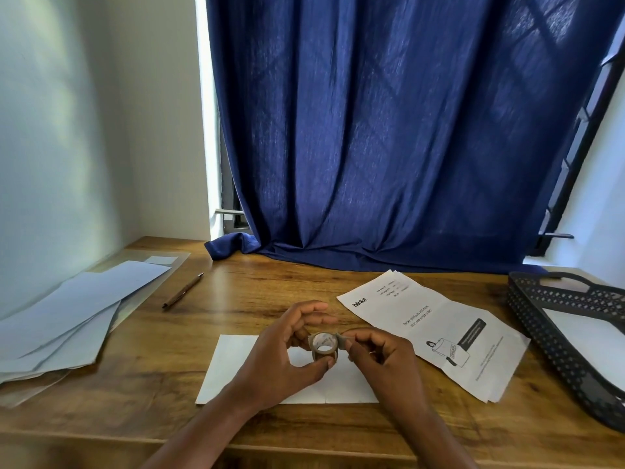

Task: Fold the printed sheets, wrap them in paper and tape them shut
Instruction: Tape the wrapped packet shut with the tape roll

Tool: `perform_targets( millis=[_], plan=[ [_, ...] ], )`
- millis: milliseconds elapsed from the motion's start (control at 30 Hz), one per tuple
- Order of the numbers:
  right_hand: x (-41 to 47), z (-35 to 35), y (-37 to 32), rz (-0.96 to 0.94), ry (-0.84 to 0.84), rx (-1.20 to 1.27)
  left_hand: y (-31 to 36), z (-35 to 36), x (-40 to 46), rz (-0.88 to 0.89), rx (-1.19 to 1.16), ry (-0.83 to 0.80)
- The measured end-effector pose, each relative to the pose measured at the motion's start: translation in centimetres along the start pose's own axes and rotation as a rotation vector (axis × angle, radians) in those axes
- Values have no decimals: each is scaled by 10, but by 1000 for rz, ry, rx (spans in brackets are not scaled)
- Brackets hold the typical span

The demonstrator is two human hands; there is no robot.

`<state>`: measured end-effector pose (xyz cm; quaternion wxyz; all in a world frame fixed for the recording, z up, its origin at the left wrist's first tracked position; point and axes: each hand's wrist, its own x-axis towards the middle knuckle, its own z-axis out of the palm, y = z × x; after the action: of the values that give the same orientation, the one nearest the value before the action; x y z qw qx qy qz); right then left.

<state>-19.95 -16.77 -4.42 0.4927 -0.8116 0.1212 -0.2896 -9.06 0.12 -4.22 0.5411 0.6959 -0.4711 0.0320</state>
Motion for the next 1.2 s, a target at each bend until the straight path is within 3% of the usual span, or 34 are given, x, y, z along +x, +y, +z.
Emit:
perform_targets(
  millis=[300, 1200],
  plan=[
    [-1, 0, -1, 34, 36, 44, -3, -1, -2, -35, 43, 98],
    [-5, -2, -9, 33, -83, 57, 1, 1, -4, -46, 23, 69]
  ],
)
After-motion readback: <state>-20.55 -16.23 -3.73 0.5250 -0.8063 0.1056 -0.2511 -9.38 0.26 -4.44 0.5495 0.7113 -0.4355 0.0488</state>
